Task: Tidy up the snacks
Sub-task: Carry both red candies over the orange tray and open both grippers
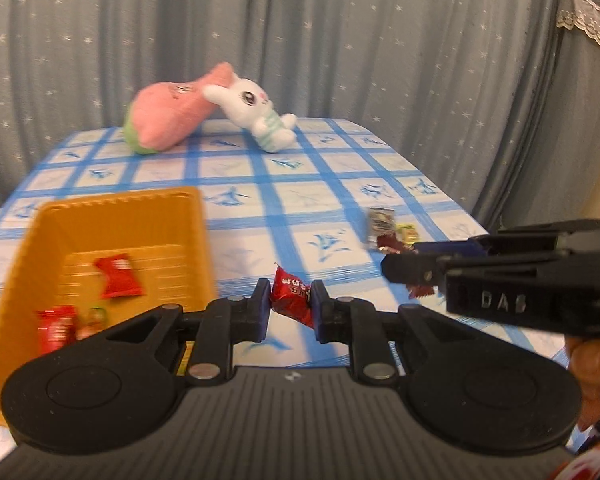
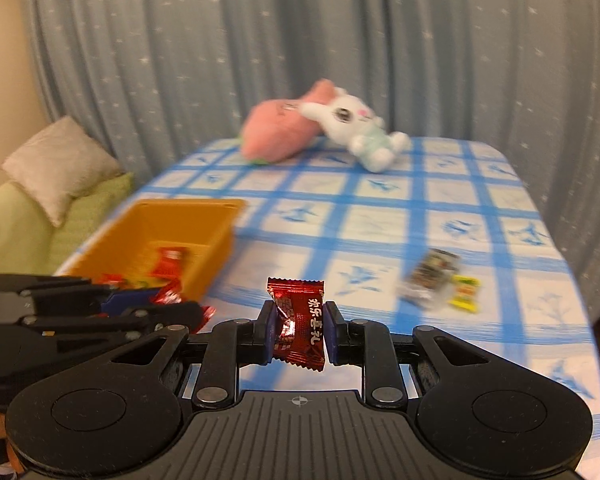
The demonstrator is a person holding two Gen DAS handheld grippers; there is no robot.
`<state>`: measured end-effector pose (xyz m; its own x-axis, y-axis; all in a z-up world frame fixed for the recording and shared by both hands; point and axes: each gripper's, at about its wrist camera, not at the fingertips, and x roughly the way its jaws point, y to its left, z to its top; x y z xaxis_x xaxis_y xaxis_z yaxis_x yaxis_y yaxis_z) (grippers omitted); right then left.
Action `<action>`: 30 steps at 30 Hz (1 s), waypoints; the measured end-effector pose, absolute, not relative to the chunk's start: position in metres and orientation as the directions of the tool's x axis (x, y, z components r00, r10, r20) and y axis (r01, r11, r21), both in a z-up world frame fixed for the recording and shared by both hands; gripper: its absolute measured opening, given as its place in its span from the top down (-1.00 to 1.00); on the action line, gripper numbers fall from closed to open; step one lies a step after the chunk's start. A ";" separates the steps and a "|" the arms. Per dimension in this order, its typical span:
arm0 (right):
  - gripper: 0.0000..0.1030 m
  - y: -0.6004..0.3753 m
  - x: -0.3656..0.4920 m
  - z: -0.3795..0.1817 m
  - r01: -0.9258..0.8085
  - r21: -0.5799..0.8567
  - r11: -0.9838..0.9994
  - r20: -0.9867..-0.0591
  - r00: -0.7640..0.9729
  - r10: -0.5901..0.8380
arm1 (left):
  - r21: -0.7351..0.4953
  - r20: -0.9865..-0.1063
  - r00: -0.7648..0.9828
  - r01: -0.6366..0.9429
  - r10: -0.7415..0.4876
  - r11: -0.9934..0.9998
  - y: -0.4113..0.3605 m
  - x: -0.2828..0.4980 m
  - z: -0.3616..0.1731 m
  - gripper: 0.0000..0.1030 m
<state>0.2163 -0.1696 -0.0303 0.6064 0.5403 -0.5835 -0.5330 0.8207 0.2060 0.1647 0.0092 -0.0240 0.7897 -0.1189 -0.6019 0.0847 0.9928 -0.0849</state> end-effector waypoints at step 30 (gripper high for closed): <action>0.52 -0.024 0.203 -0.032 -0.672 0.207 0.711 -0.587 0.496 0.640 | -0.040 -0.646 0.761 -0.124 0.069 0.991 0.164 0.131 -0.019 0.64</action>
<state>0.2035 -0.0243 -0.0322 0.4962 0.6401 -0.5865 -0.6720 0.7109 0.2075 0.1310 0.1642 -0.0194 0.7605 0.0686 -0.6457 -0.1238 0.9915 -0.0404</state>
